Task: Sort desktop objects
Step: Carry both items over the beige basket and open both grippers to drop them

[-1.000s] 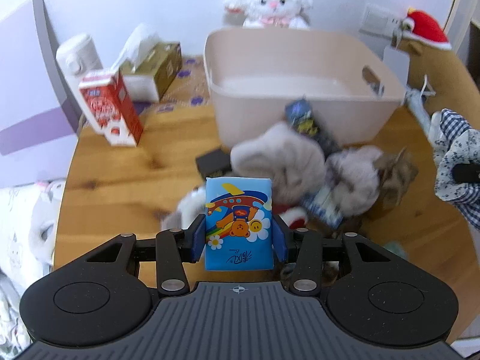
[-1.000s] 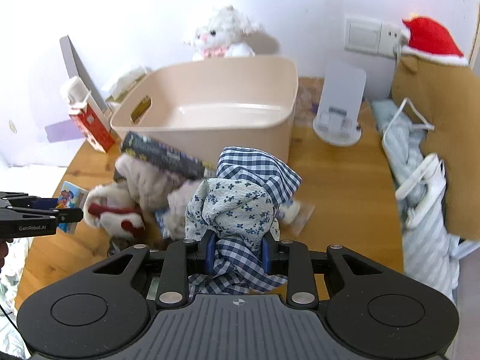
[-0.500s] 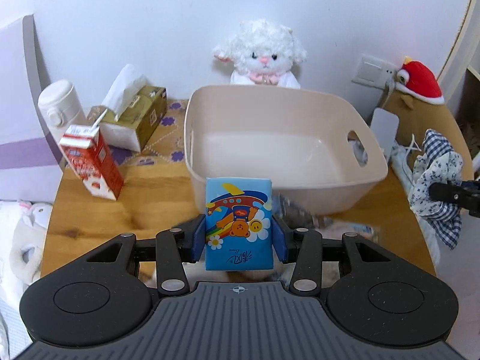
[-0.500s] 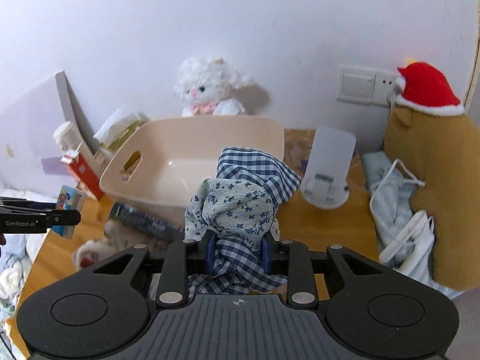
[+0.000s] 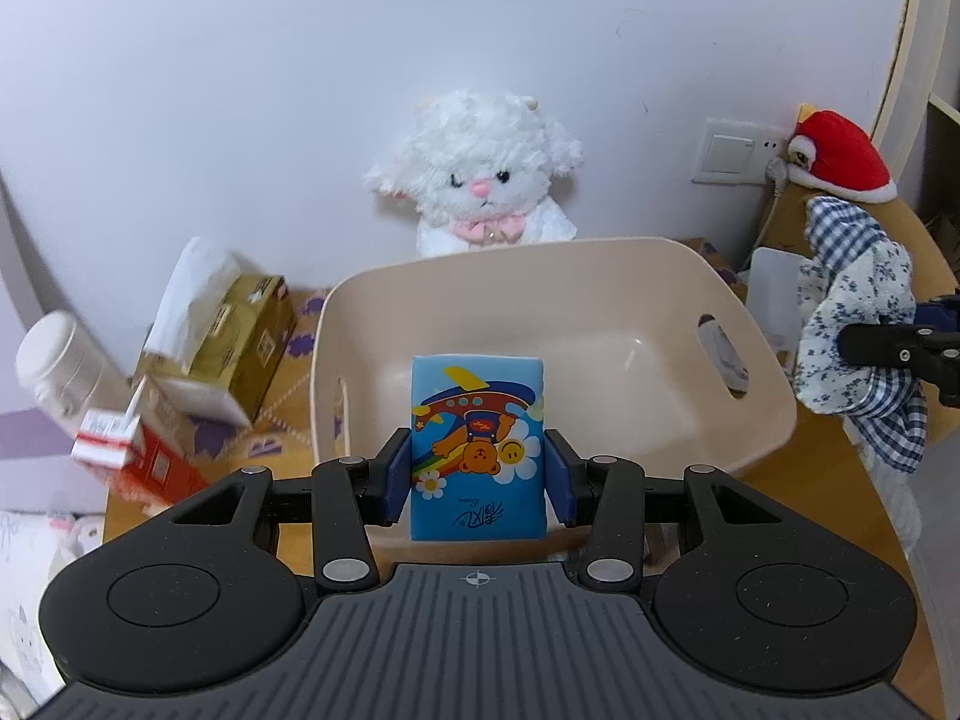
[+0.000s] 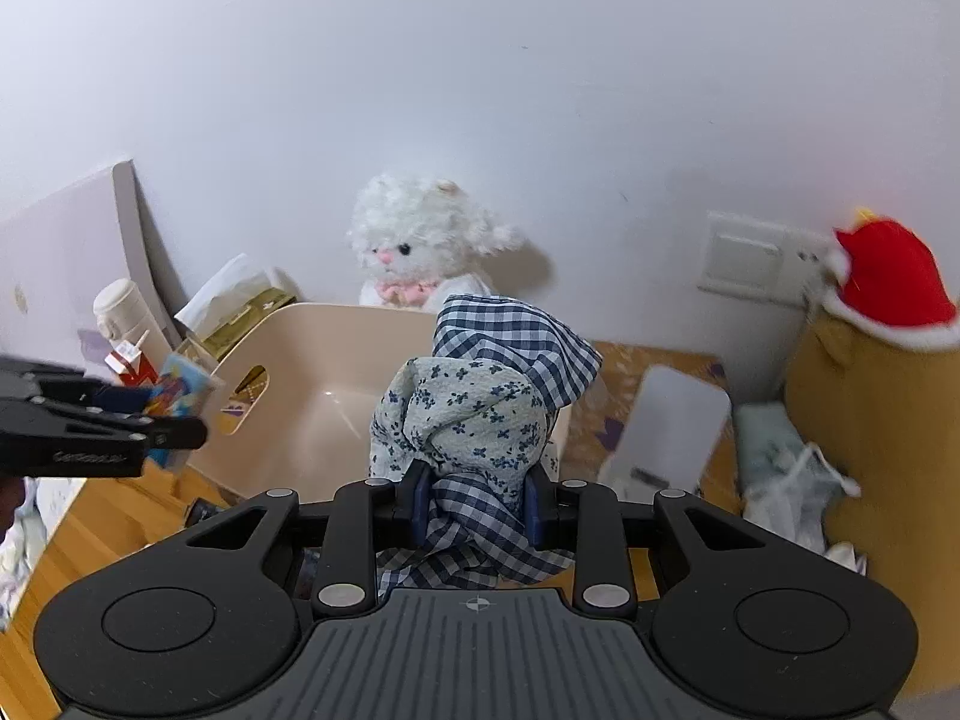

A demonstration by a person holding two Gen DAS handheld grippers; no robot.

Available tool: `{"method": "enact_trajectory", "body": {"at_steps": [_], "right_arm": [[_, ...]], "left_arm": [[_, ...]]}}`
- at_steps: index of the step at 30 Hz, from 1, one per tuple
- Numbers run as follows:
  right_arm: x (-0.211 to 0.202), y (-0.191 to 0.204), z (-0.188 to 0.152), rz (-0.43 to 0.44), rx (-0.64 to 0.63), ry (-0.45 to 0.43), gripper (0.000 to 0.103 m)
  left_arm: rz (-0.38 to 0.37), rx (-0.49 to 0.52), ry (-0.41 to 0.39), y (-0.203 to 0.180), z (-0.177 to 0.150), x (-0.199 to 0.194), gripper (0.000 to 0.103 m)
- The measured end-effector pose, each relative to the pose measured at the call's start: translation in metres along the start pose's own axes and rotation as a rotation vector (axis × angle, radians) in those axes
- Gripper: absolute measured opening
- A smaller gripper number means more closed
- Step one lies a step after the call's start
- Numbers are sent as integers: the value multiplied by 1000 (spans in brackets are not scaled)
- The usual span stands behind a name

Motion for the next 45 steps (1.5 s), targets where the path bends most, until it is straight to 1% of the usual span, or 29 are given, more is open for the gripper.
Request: {"method": "enact_trajectory", "body": {"at_steps": [1, 3, 7, 11, 13, 15, 17, 20, 23, 27, 28, 29, 30, 31, 32, 35, 37, 39, 43, 44, 45], "right_arm": [[4, 1, 2, 3, -8, 1, 28], [14, 3, 8, 5, -26, 3, 28], [32, 6, 18, 12, -45, 2, 28], [56, 8, 22, 7, -42, 19, 28], [67, 9, 22, 1, -47, 22, 28], [78, 9, 21, -2, -38, 24, 28], [87, 9, 20, -4, -33, 39, 28], [101, 10, 18, 0, -27, 72, 28], [113, 10, 14, -1, -24, 115, 29], [123, 10, 10, -6, -26, 155, 33], [124, 10, 9, -7, -25, 161, 36], [124, 10, 9, -7, -24, 165, 40], [125, 9, 8, -8, -23, 163, 49], [123, 9, 8, -9, -23, 157, 52], [123, 9, 9, -10, -24, 152, 53], [118, 9, 11, -12, -25, 138, 57], [114, 10, 13, -11, -24, 120, 68], [108, 10, 14, -15, -25, 99, 75], [98, 11, 17, -19, -14, 74, 80], [95, 11, 18, -23, -6, 66, 83], [90, 10, 18, -28, 5, 54, 90]], "left_arm": [[-16, 37, -20, -1, 3, 5, 46], [-10, 63, -17, -3, 8, 15, 46], [-15, 97, -14, -5, 17, 32, 46], [-2, 94, 18, -6, 21, 54, 46], [-11, 117, 26, -7, 21, 64, 46], [-18, 144, 44, -9, 20, 76, 46], [-6, 143, 74, -9, 18, 88, 46], [-13, 152, 116, -13, 13, 103, 46], [-4, 175, 146, -19, 10, 112, 46], [-31, 145, 202, -20, 8, 123, 46], [-31, 137, 192, -20, 8, 121, 47], [-24, 130, 172, -19, 8, 119, 49], [-16, 131, 152, -19, 9, 116, 53], [-13, 132, 144, -19, 10, 114, 63], [-11, 129, 141, -18, 11, 113, 67], [-7, 122, 128, -15, 13, 108, 69], [-2, 124, 121, -12, 13, 106, 70], [2, 131, 118, -10, 10, 102, 71], [14, 151, 116, -10, 9, 92, 71], [16, 151, 111, -7, 9, 90, 71], [15, 150, 104, -4, 9, 86, 71]]}}
Point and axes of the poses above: each gripper's, at about its wrist camera, not at the fingertips, and x roughly the way its jaws point, y to its left, z to its top, the point moved 2 cm from there along x, roughly the way its jaws point, and after that the axes turned 7 degrees about x, right-handed, at the moved point
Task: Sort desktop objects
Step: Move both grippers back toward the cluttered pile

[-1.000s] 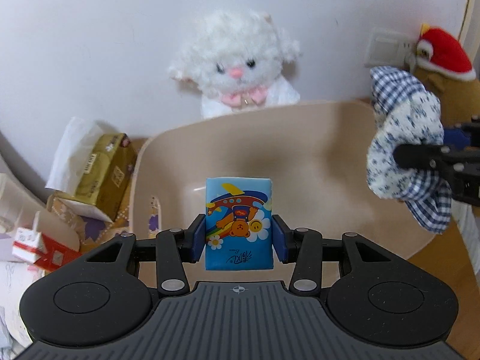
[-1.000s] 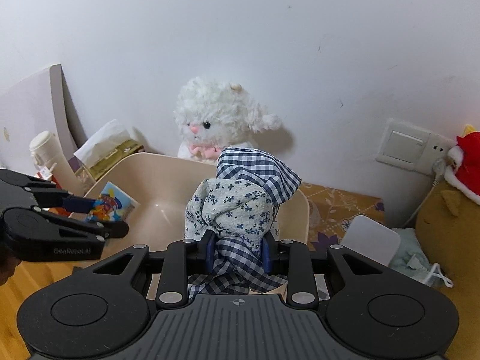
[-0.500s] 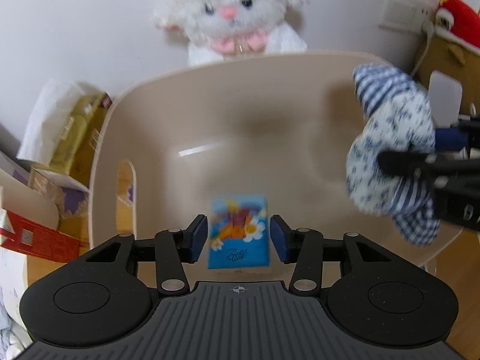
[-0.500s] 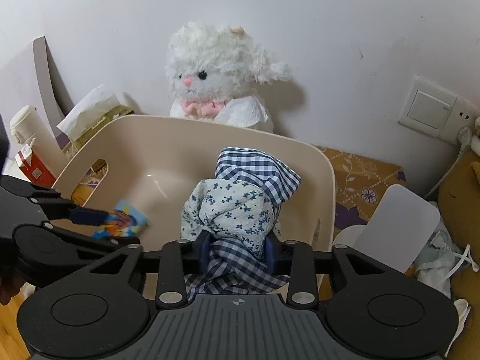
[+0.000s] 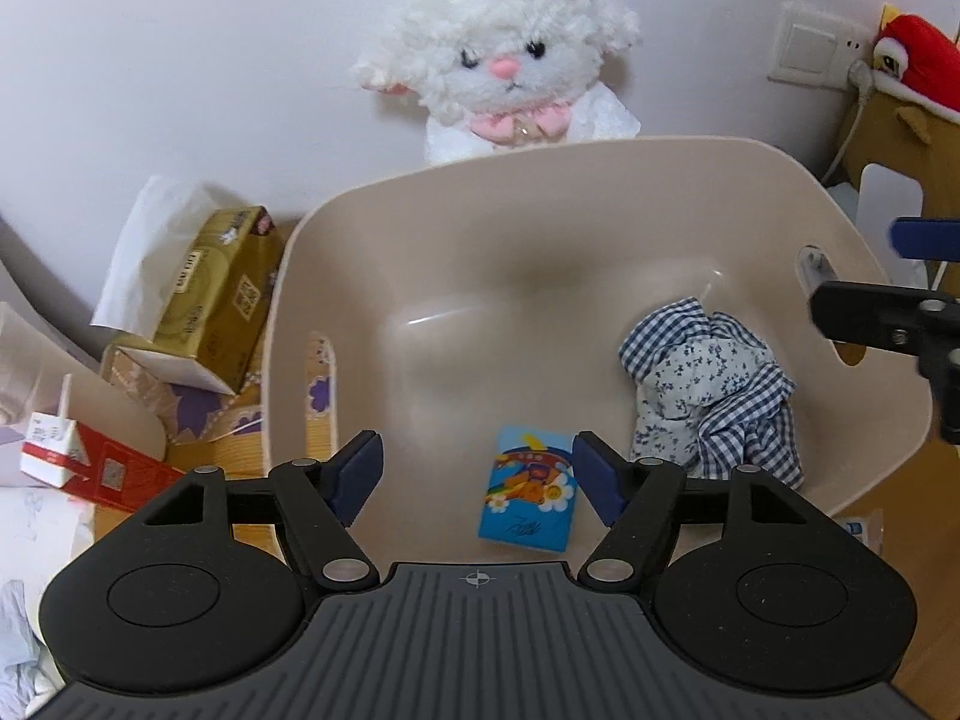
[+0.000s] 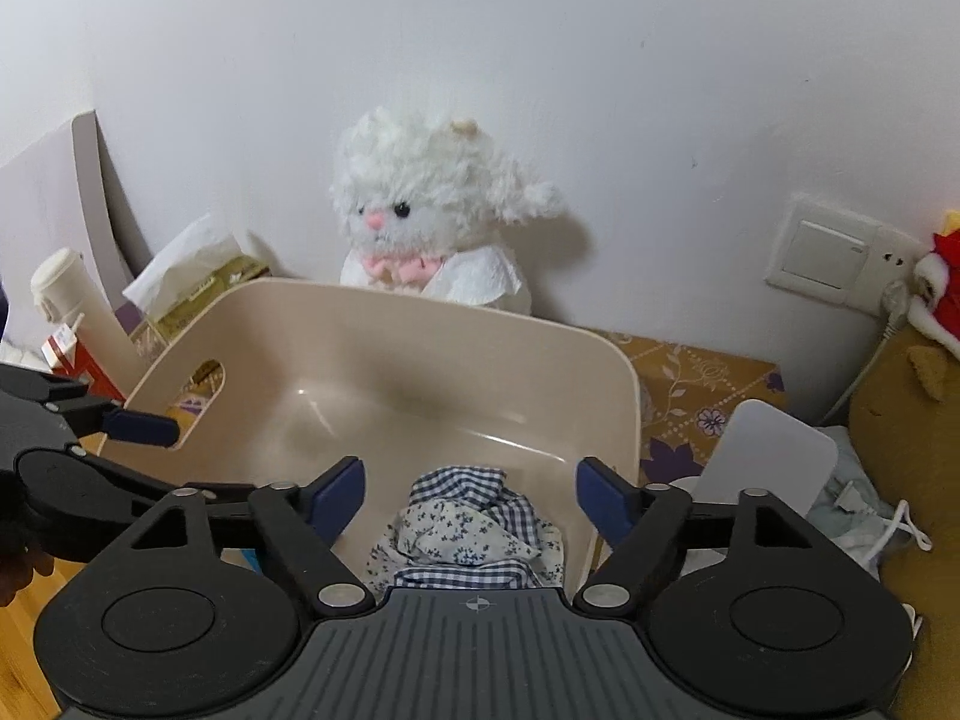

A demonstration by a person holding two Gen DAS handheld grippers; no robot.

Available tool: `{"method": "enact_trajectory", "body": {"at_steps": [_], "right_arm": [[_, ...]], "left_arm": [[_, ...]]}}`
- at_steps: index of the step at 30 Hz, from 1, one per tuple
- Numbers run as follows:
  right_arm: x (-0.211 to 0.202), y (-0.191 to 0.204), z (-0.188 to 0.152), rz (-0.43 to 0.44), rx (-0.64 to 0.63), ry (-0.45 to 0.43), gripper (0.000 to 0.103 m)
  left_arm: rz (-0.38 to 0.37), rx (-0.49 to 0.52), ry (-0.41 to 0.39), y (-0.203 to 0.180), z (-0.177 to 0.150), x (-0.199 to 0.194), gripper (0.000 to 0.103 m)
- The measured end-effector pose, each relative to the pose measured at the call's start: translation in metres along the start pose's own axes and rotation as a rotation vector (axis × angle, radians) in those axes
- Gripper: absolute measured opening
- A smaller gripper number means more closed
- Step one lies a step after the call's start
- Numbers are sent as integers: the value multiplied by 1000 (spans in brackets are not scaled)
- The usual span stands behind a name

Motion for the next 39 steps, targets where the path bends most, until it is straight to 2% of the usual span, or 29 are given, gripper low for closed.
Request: {"method": "enact_trajectory", "body": {"at_steps": [1, 4, 6, 16, 25, 30, 39], "right_arm": [[-4, -1, 0, -2, 10, -9, 94], [-19, -5, -3, 3, 41, -35, 96], [-28, -6, -6, -2, 51, -51, 102], [-61, 6, -39, -17, 17, -70, 103], [-74, 23, -74, -15, -30, -37, 103], [-73, 25, -93, -12, -38, -4, 103], [-69, 22, -124, -13, -80, 66, 103]], "left_arm": [[-1, -2, -9, 3, -1, -4, 71], [-10, 4, -50, 11, -3, -21, 73], [-6, 2, -70, 18, -6, -33, 75], [-1, 23, -133, 39, -41, -78, 78], [-7, 50, -102, 52, -85, -83, 79], [-39, 72, -68, 53, -110, -76, 79], [-54, 260, -56, 29, -146, -66, 79]]}}
Point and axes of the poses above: each gripper's, at about its wrist camera, not at the fingertips, and x roughly the way its jaws point, y to its left, z to its top, the point moved 2 cm from there along x, roughly the way its jaws point, and after that the axes turned 7 degrees about x, right-handed, at the moved point
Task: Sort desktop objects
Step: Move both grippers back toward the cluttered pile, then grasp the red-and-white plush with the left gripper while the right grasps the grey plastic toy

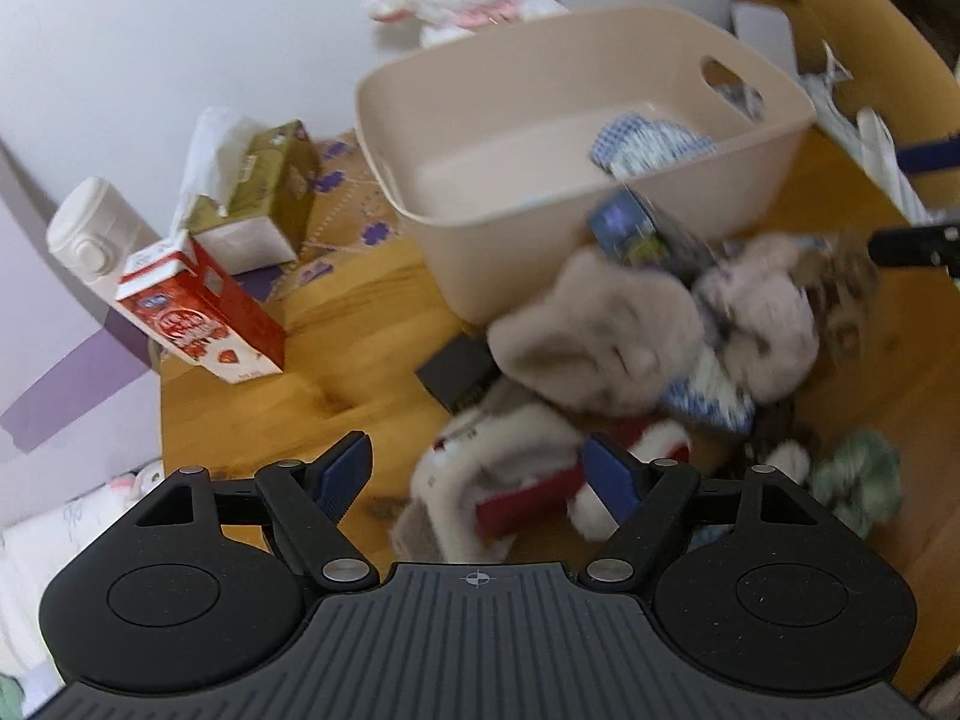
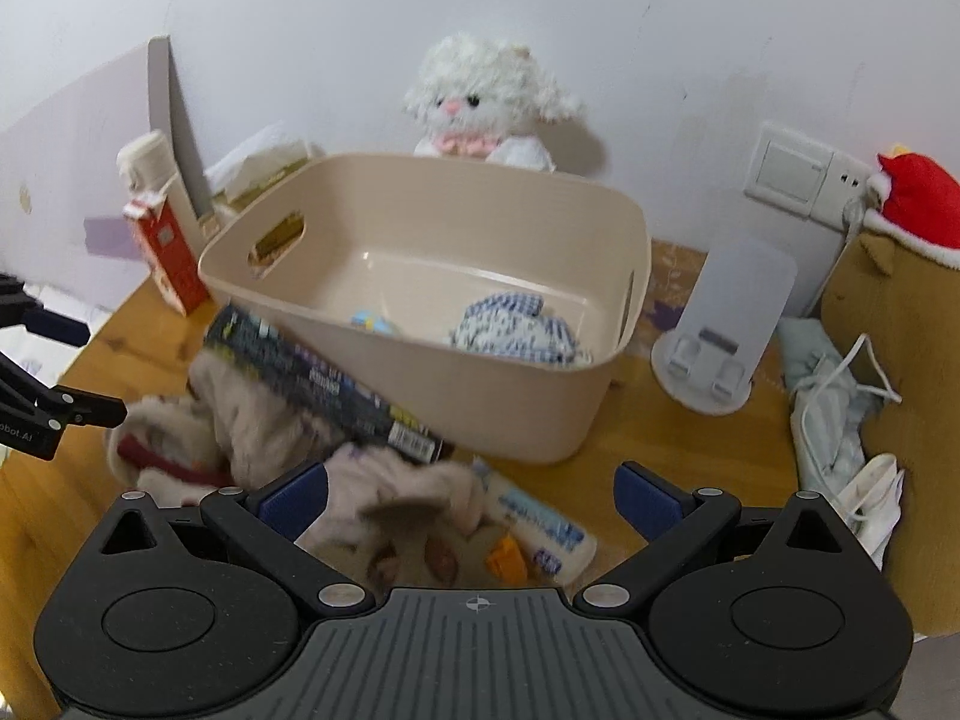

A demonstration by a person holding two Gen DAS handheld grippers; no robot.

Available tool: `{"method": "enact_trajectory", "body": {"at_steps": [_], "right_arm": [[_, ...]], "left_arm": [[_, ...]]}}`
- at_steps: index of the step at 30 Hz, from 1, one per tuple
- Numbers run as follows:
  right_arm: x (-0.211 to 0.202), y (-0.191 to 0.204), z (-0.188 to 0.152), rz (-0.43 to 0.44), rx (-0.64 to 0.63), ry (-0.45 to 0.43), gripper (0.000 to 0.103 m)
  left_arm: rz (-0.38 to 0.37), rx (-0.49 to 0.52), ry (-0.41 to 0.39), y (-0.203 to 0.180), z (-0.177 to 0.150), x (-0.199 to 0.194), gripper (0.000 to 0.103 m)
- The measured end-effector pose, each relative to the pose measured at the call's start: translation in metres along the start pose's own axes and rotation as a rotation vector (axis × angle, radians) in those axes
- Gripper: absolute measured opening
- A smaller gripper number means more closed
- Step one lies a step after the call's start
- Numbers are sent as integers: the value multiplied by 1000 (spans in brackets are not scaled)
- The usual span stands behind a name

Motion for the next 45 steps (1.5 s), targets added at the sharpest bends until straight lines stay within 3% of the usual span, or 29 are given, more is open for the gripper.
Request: {"method": "enact_trajectory", "body": {"at_steps": [11, 28, 30, 32, 37, 42, 45], "right_arm": [[11, 2, -20, 5, -83, 60, 103], [49, 8, -26, 30, -46, 147, 103], [50, 5, -26, 32, -27, 148, 103], [51, 3, -28, 42, -7, 153, 103], [52, -2, -30, 73, 34, 168, 92], [51, 0, -30, 104, 43, 176, 81], [49, 2, -30, 86, 35, 176, 80]], "left_arm": [[-24, 84, 17, -19, -10, 24, 79], [-93, 282, 4, -56, -3, 58, 78], [-104, 290, 4, -60, -1, 61, 75], [-118, 298, 12, -64, 0, 64, 65], [-132, 305, 25, -69, 0, 68, 56], [-162, 265, 38, -67, -2, 68, 39], [-168, 241, 38, -65, -4, 66, 36]]}}
Point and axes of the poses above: each gripper's, at about its wrist camera, not at the fingertips, and x roughly the way its jaws point, y to its left, z to its top, the point moved 2 cm from there along x, roughly the way its jaws point, and after that the axes turned 7 degrees about x, right-handed, at the moved point
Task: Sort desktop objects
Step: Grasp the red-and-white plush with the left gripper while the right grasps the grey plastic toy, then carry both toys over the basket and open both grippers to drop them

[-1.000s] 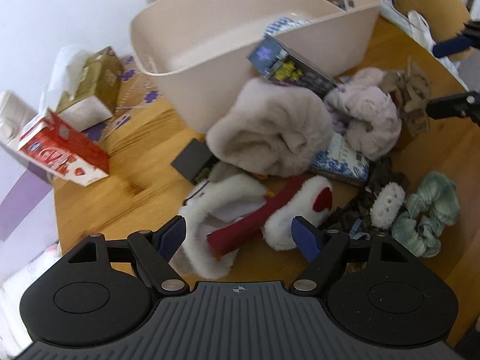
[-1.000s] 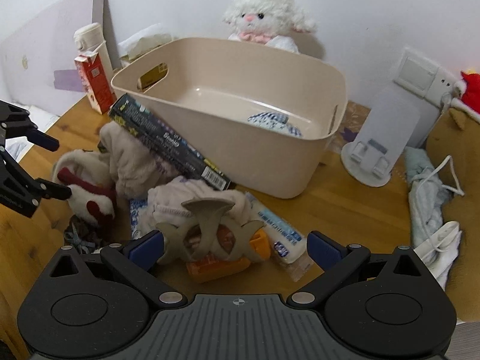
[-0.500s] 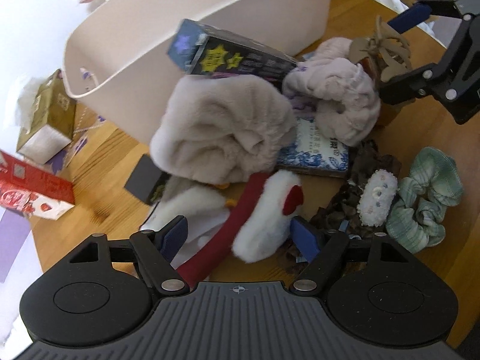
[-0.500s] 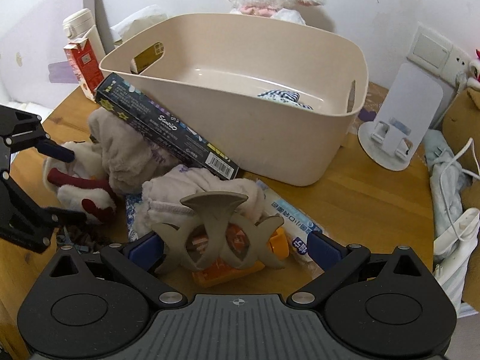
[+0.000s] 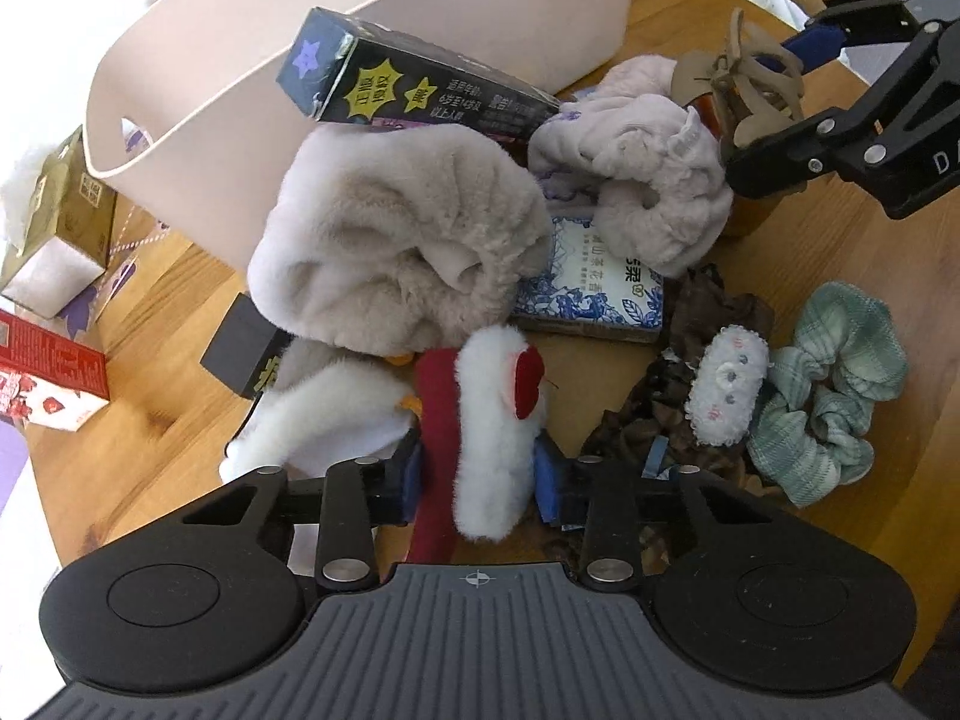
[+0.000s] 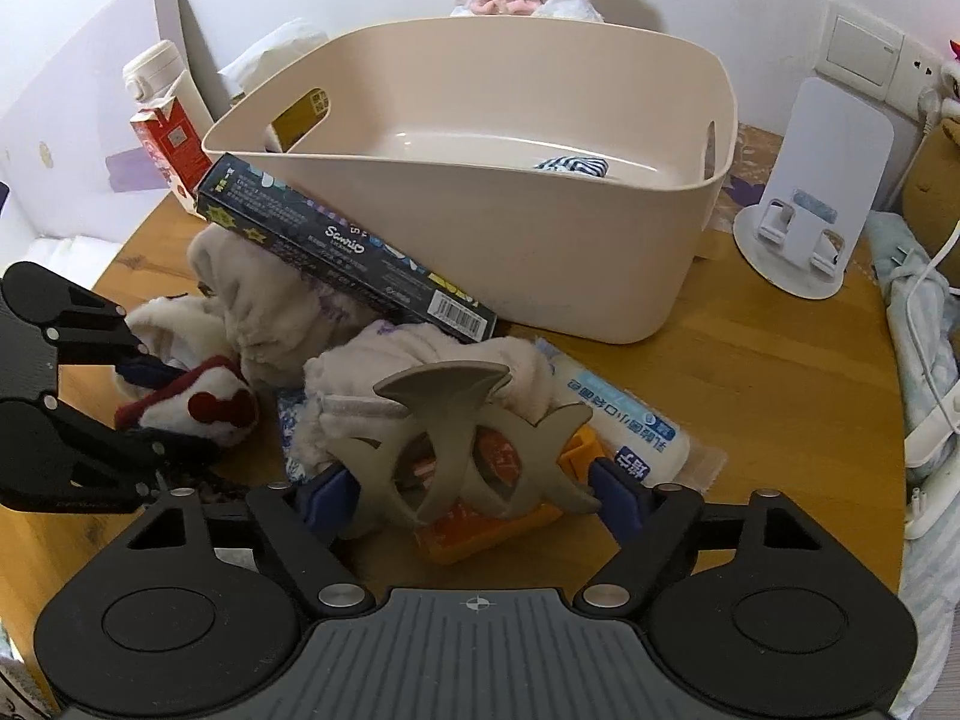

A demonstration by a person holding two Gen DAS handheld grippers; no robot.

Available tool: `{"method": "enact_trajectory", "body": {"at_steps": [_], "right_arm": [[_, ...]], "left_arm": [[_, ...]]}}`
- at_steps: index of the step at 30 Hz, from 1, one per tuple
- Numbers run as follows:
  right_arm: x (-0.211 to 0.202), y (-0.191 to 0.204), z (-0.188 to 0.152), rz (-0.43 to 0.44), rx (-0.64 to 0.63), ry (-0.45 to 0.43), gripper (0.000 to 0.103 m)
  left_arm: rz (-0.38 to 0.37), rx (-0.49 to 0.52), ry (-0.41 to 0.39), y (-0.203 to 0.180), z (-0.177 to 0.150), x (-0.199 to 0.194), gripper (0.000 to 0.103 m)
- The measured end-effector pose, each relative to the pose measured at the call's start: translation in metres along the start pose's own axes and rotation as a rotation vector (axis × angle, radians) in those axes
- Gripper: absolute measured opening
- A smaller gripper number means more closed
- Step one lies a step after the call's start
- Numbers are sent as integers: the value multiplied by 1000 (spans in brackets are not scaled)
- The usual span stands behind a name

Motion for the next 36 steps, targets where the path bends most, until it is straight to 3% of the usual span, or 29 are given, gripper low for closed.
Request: {"method": "enact_trajectory", "body": {"at_steps": [4, 14, 23, 36], "right_arm": [[-6, -1, -3, -4, 8, -13, 80], [-31, -9, -11, -9, 42, -53, 80], [-61, -15, -14, -19, 60, -112, 80], [-101, -22, 9, -41, 54, -234, 80]], "left_arm": [[-24, -70, 15, 2, -4, -4, 35], [-12, -94, -15, 5, -12, -24, 35], [11, -117, -104, 14, -1, -53, 35], [92, -107, -209, 33, 5, -96, 35]]}}
Point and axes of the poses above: each gripper's, at about its wrist camera, not at the fingertips, and x roughly the way its jaws point, y to its left, z to its top, the point moved 2 cm from there along x, roughly the way its jaws point, and after that the axes turned 7 degrees about x, right-handed, at the moved point
